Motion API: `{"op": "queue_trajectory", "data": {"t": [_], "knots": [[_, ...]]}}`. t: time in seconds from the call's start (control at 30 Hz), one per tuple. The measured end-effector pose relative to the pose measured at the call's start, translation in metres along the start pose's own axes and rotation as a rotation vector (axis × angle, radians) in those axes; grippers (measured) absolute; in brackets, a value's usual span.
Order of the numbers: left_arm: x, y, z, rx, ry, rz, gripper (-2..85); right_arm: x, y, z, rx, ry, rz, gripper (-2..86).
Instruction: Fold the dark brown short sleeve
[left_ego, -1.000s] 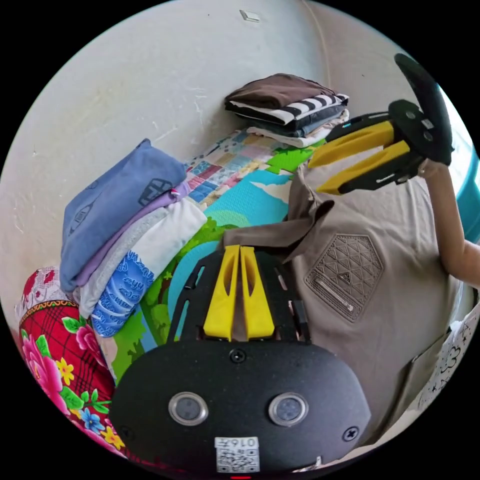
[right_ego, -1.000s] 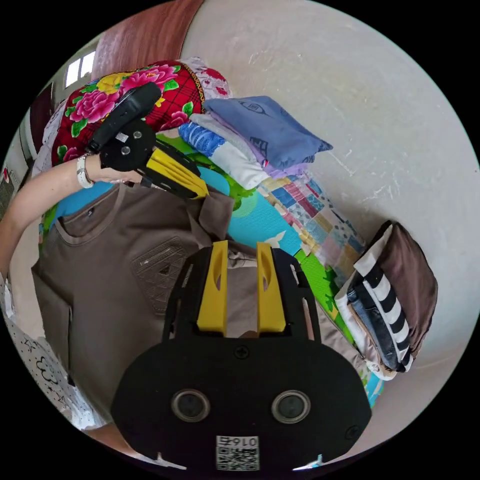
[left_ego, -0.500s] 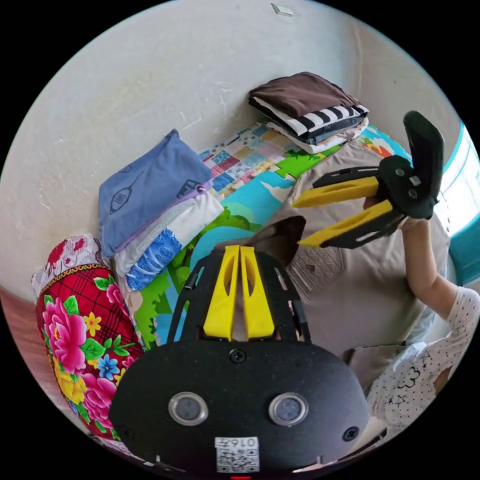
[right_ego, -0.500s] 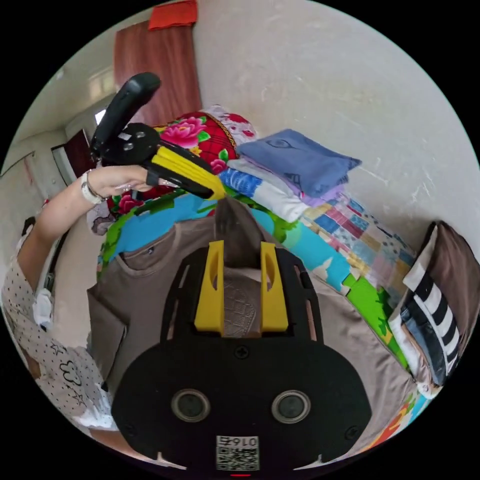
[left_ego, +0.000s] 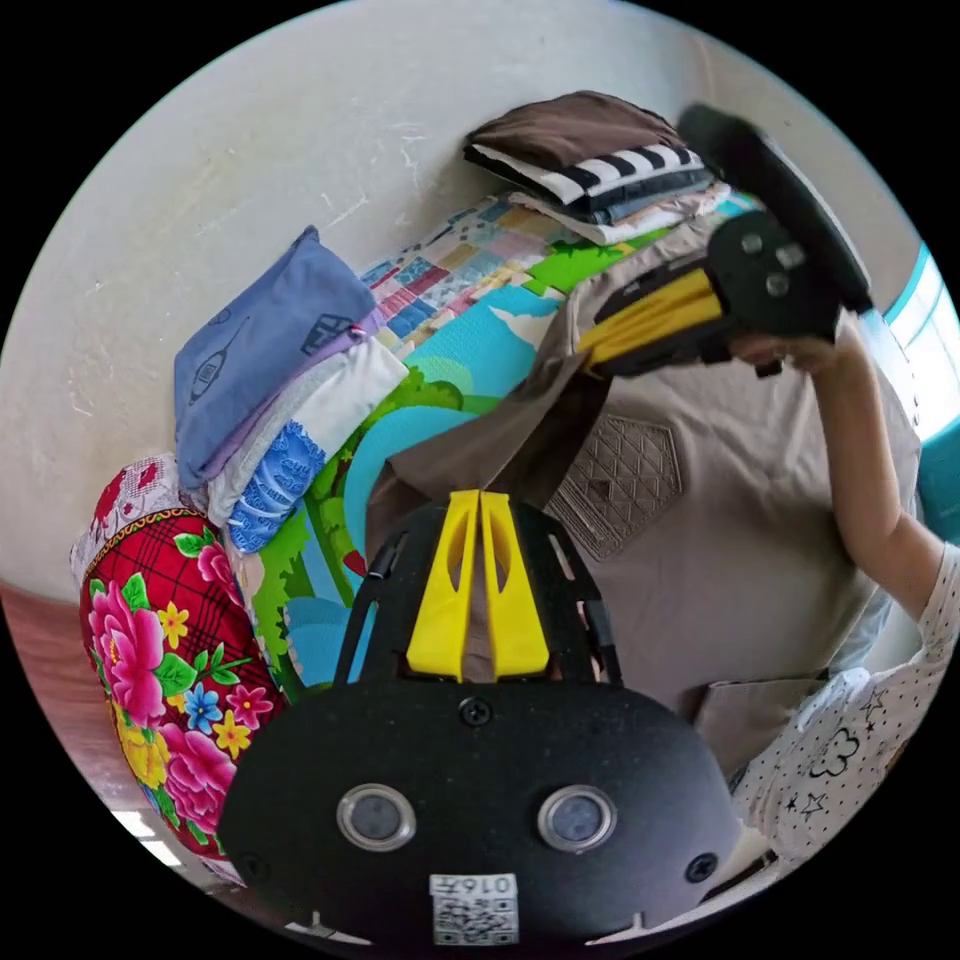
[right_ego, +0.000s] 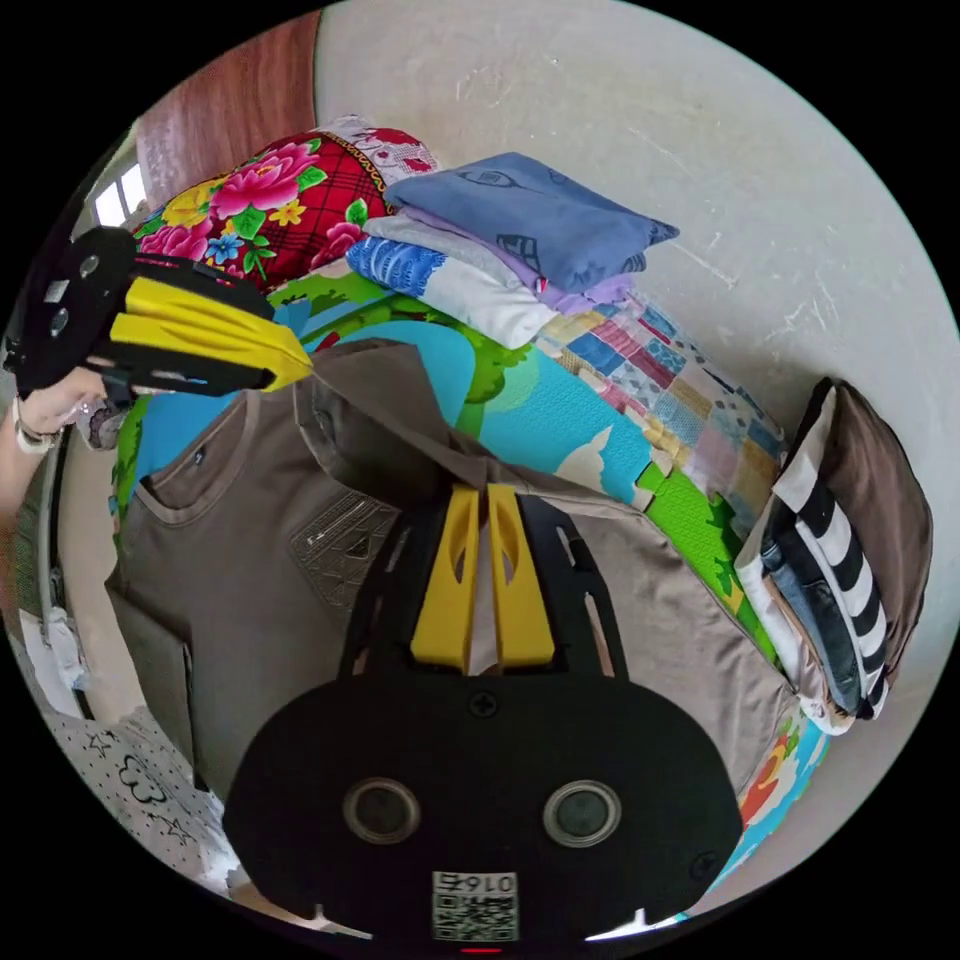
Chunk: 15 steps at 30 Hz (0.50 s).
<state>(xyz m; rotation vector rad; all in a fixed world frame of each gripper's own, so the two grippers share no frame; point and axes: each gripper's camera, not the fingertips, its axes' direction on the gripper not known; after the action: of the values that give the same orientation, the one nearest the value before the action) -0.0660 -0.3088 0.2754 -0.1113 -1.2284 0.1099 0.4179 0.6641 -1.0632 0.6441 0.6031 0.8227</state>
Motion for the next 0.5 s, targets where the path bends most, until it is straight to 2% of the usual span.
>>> {"op": "queue_trajectory", "data": {"t": [0.07,0.17,0.3,0.5], "knots": [[0.014,0.009,0.014,-0.010,-0.029,0.018,-0.8,-0.007,0.004,-0.004,-0.038,0.008,-0.076,1.3],[0.019,0.026,0.033,-0.003,-0.061,-0.081,-0.2,-0.018,0.006,-0.004,-0.074,0.045,-0.139,0.9],[0.005,0.041,0.048,0.032,0.034,-0.229,4.3,-0.019,0.003,-0.001,-0.086,0.066,-0.108,0.9],[0.006,0.047,0.043,0.082,0.039,-0.259,7.1,-0.019,0.003,0.000,-0.071,0.062,-0.076,1.1]]}}
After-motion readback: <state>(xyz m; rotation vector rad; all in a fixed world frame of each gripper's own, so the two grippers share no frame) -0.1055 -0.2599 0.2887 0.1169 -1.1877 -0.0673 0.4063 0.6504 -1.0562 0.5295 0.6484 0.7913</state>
